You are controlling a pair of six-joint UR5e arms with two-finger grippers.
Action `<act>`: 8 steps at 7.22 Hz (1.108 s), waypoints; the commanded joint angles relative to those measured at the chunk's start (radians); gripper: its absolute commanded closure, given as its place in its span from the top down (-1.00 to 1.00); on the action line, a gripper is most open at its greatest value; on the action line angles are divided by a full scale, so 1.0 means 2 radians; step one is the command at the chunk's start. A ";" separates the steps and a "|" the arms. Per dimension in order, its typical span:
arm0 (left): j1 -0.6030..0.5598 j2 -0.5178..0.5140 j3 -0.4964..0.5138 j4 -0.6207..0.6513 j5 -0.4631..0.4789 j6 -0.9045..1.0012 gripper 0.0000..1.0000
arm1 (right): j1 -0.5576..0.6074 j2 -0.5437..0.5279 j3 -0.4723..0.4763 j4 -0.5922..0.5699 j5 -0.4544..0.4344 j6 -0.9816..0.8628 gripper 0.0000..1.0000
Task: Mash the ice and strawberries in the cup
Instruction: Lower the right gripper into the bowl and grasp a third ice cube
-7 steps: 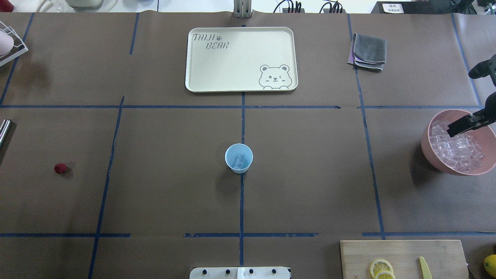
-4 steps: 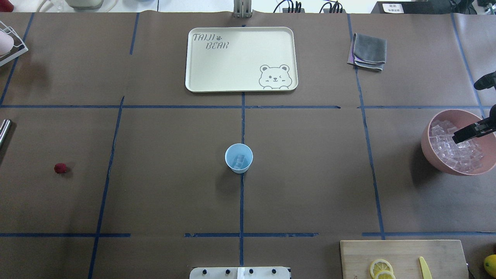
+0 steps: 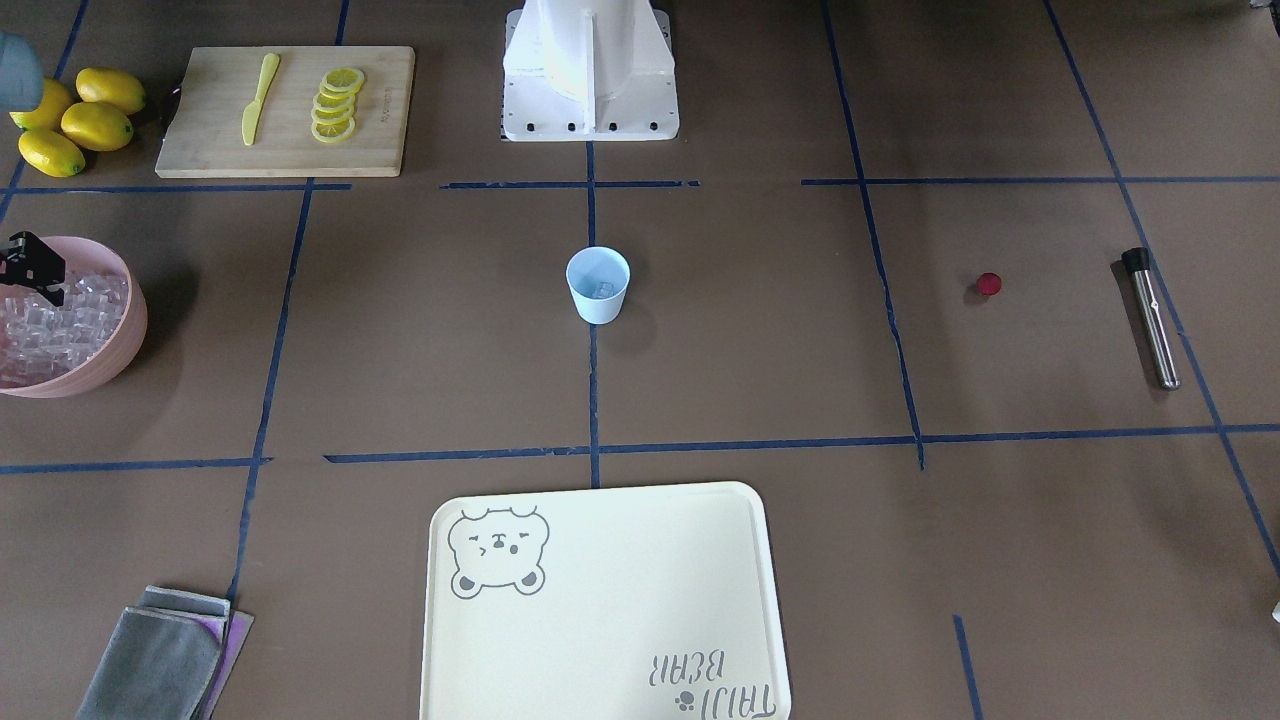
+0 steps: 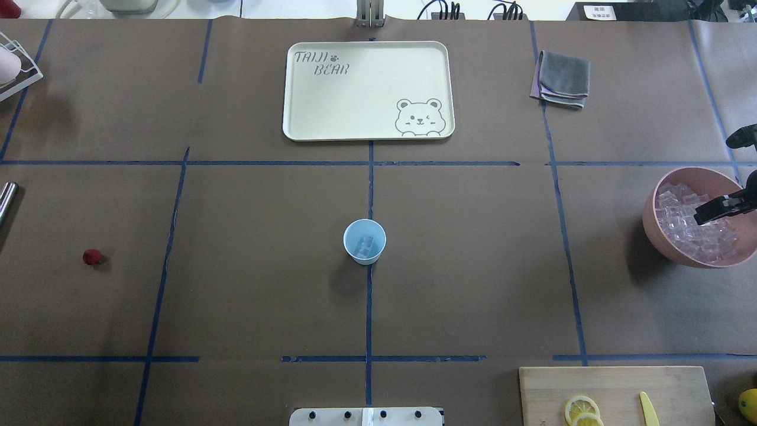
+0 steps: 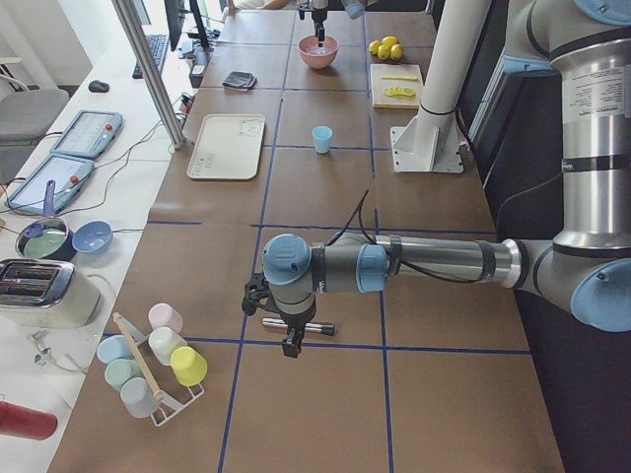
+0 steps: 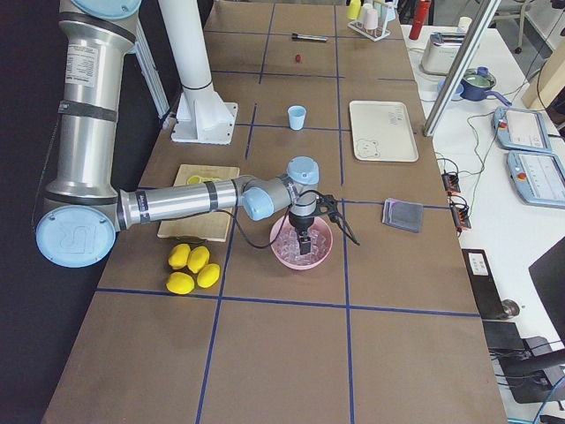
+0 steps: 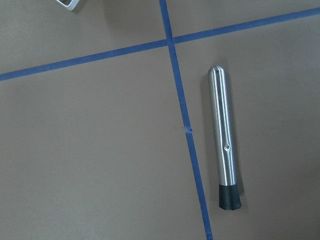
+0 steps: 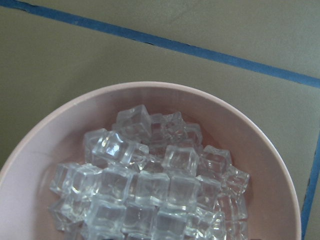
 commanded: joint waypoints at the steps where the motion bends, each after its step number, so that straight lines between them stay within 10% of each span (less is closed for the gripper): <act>1: 0.000 0.000 0.001 0.000 0.000 0.000 1.00 | -0.002 0.009 -0.010 0.001 0.000 0.001 0.70; 8: 0.000 0.000 0.002 0.000 0.000 0.000 1.00 | -0.017 0.010 -0.013 0.001 0.002 0.000 0.22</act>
